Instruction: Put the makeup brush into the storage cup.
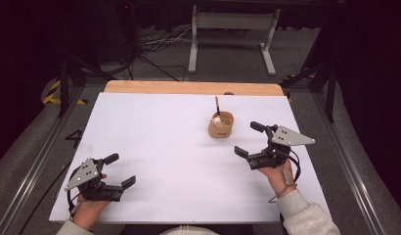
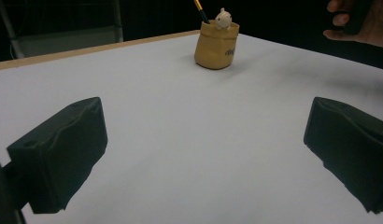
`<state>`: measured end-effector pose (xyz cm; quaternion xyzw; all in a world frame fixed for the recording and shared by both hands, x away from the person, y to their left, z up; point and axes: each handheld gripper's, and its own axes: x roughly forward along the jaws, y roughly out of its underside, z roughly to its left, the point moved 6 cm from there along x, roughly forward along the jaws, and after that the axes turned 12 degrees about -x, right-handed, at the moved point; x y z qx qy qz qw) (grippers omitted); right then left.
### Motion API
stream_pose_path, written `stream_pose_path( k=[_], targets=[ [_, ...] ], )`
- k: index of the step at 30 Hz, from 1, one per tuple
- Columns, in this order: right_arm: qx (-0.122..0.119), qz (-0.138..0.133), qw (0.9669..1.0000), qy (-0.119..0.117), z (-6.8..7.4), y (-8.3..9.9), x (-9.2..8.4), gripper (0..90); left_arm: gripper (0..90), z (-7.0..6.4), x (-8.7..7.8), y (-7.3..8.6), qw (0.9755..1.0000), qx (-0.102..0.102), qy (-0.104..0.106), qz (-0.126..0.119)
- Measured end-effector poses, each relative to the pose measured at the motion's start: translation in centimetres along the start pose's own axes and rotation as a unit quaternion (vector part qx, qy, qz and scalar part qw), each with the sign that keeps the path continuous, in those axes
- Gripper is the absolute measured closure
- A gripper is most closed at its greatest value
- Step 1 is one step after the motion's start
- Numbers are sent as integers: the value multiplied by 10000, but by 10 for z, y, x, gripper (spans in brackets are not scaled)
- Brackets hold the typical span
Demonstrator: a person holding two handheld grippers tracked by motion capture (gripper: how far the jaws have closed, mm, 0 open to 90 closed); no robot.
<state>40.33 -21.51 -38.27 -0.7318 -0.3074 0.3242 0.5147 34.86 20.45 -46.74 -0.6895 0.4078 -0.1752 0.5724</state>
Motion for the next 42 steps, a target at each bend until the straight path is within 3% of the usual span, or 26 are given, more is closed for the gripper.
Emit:
stream_pose_path(
  k=[5, 17, 29, 35, 42],
  targets=[
    [-35, 101, 9999, 59, 7, 8, -5, 0, 6, 0, 1, 1, 10000, 31, 4, 42],
    [-83, 151, 9998, -60, 23, 27, -10, 0, 5, -1, 0, 0, 10000, 13, 72, 25],
    [-41, 61, 9998, -172, 38, 44, -12, 0, 6, -2, 0, 0, 9999, 15, 153, 44],
    [-172, 131, 9996, -188, 43, 52, -11, 0, 6, -3, 0, 0, 9998, 10, 207, 14],
    [-112, 185, 9996, -205, 45, 60, -10, 0, 5, -4, 0, 0, 9996, 28, 267, 12]
  ],
)
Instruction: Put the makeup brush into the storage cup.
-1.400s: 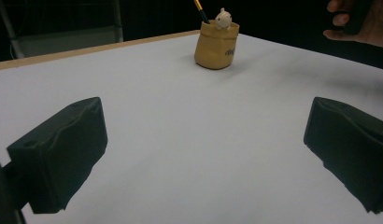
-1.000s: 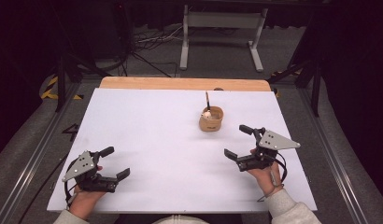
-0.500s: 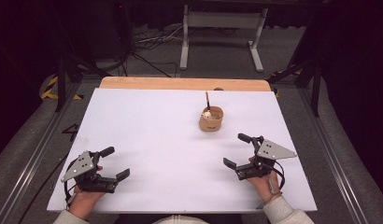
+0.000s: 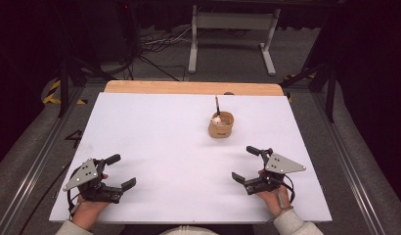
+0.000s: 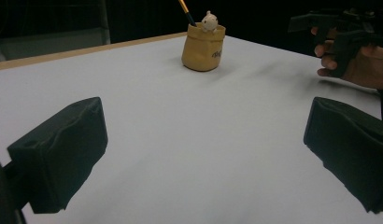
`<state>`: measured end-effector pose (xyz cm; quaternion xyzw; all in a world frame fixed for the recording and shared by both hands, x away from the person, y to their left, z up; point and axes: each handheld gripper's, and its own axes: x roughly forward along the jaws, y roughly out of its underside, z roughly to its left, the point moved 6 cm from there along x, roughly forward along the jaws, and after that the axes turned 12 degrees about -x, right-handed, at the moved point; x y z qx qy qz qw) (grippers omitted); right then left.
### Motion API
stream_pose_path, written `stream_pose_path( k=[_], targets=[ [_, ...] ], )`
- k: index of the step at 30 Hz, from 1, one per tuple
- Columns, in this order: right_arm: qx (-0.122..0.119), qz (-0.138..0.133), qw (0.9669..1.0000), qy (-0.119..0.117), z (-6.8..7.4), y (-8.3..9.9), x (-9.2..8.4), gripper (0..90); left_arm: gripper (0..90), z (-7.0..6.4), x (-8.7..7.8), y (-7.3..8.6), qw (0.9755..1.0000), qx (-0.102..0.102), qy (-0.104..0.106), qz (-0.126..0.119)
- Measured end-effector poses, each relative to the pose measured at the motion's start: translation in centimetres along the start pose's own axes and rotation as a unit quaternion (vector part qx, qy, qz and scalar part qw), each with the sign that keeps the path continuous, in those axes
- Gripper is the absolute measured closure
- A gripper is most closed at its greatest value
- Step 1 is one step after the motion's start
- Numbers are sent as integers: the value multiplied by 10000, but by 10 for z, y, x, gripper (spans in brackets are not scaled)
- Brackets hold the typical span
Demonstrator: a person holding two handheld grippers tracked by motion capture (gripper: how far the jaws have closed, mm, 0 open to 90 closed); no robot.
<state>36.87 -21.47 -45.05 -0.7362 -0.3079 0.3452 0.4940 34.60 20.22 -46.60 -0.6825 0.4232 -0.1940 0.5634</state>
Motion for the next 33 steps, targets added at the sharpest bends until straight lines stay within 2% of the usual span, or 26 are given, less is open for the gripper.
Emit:
stream_pose_path(
  k=[5, 12, 15, 18, 25, 33],
  targets=[
    [111, 240, 9995, 149, -1, 8, 2, 0, 5, 1, -1, 0, 10000, -38, 18, 0],
    [236, 365, 9989, 190, -1, 12, 3, 0, 5, 2, 1, 1, 10000, -33, 56, -34],
    [372, 455, 9981, 168, 0, 15, 4, 0, 4, 2, 1, 2, 9999, -44, 78, -46],
    [452, 446, 9978, 189, 0, 15, 3, 0, 4, 2, 2, 2, 9999, -76, 108, -62],
    [800, 327, 9959, 282, -4, 18, 2, 0, 4, 3, 4, 3, 9998, -119, 158, -58],
    [733, 345, 9963, 289, -4, 18, 2, 0, 4, 4, 4, 3, 9998, -148, 140, -73]
  ],
)
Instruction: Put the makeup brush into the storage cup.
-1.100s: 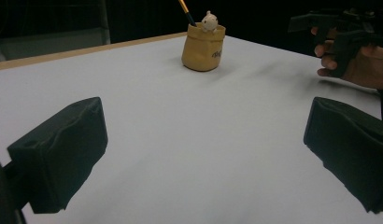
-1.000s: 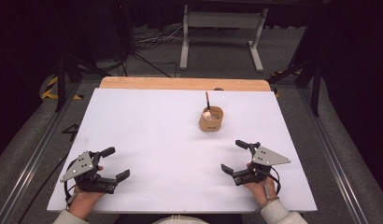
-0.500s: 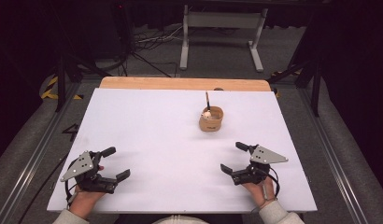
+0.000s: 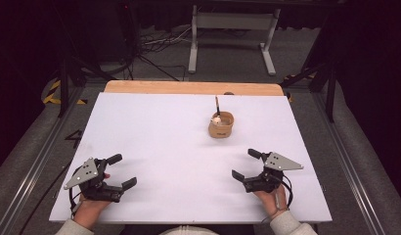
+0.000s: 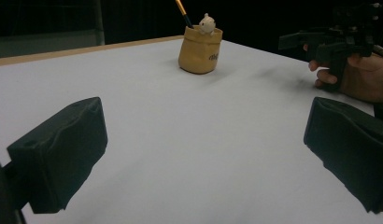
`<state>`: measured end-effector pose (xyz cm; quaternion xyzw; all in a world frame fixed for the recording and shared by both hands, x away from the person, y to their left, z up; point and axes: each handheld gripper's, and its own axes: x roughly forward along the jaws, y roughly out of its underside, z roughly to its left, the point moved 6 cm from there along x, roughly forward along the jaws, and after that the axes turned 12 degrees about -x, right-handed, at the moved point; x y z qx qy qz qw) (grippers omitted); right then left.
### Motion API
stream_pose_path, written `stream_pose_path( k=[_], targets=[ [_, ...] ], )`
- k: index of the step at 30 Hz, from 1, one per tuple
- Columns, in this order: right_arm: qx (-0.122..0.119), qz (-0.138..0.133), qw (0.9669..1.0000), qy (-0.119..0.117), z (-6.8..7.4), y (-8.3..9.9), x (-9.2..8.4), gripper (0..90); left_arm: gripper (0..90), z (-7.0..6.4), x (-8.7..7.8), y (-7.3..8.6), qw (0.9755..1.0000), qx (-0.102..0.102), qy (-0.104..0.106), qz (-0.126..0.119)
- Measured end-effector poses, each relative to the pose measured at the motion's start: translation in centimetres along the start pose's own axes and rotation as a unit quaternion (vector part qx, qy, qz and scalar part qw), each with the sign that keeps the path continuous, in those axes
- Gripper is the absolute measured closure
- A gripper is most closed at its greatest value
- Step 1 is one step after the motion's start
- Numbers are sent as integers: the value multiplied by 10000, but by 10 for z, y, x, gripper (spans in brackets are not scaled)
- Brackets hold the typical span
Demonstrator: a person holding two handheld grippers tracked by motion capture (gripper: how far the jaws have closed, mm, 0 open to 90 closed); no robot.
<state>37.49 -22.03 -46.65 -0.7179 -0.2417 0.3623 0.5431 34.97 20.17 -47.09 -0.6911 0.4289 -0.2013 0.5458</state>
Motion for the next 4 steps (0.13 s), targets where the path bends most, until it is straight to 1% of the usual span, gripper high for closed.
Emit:
stream_pose_path(
  k=[4],
  targets=[
    [-44, -2, 10000, 23, 0, -1, 0, 0, 4, 0, 0, 0, 10000, 11, 6, 2]
  ],
)
